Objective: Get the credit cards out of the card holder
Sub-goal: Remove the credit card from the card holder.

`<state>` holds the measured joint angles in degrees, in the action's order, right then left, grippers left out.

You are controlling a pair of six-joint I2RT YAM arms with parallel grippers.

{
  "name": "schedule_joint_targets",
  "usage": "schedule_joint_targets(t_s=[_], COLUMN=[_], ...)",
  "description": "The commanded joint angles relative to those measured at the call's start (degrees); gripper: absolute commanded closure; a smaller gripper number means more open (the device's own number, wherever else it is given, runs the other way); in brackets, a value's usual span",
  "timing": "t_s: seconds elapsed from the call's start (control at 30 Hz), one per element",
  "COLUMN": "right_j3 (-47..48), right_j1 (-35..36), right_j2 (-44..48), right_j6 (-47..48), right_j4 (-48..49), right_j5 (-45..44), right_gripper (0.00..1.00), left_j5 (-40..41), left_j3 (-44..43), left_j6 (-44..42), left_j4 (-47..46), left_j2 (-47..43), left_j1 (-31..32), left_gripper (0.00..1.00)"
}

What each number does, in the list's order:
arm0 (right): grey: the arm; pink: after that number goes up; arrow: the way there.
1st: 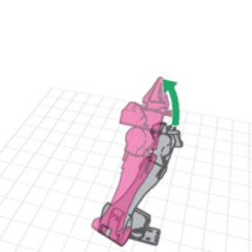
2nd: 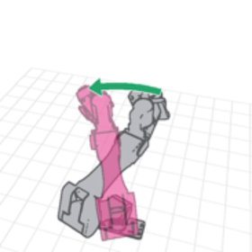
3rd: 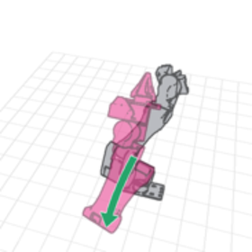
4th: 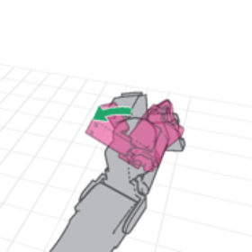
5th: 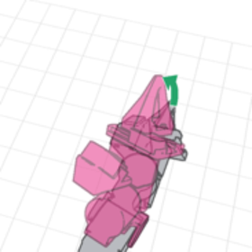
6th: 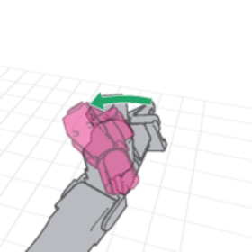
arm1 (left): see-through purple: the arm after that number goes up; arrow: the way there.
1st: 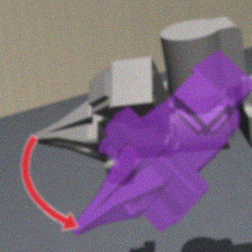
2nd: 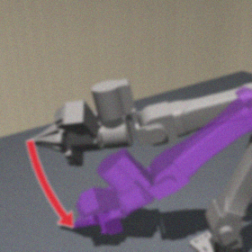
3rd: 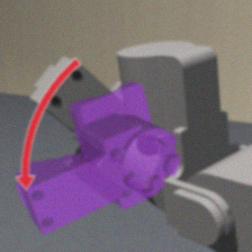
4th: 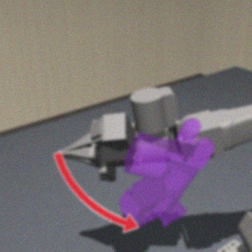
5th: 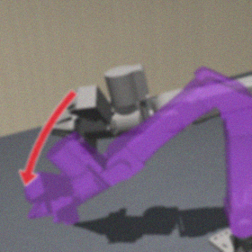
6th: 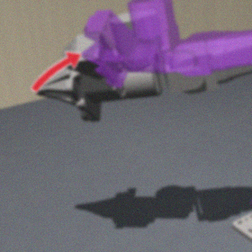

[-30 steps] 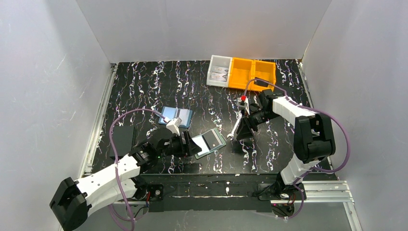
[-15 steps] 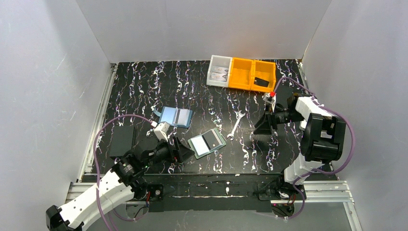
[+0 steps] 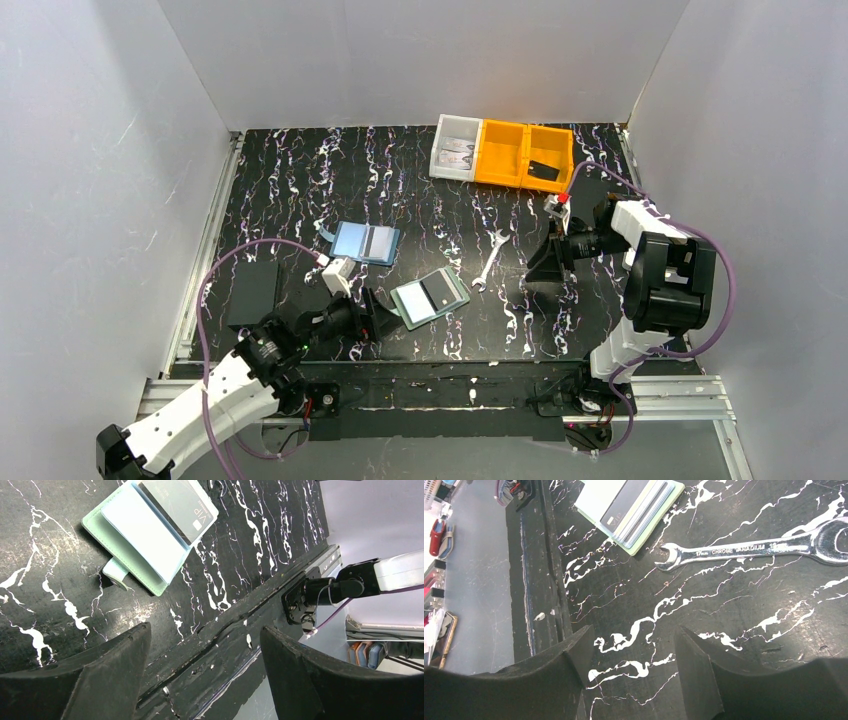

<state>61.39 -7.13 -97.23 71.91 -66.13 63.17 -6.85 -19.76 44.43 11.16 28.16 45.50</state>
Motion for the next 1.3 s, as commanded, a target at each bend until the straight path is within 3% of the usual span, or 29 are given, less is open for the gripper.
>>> schedule_joint_targets(t_s=[0.0,0.57,0.97,1.2,1.27], right_j3=[0.90,1.51,-0.15,-1.55,-2.39], right_j1=[-0.75,-1.14,0.89,13.29,20.50], right_j2=[0.78,1.18,3.19,5.26,7.61], right_j6=[2.18,2.31,-5.40,-18.65,-28.57], right_j4=[-2.19,-4.38,2.19,13.70,23.43], right_j5=[1.46,2.80,1.64,-6.10,-12.84], right_gripper=[0.31,0.27,0.26,0.26,0.26], left_j5=[-0.70,0.09,0.06,-0.61,-0.76], left_j3=[-2.93,-2.12,-3.69,-2.47,-2.48], left_j6=[-2.23,0.08,-0.07,1.96,2.29], left_j4=[1.37,2.86,6.58,1.17,-4.07], left_j2=[0.78,-3.03,-5.19,-2.40,1.00], left_j1=[-0.23,-0.26,-0.23,-0.28,-0.27], left_gripper=[0.22,0.22,0.22,0.22,0.23])
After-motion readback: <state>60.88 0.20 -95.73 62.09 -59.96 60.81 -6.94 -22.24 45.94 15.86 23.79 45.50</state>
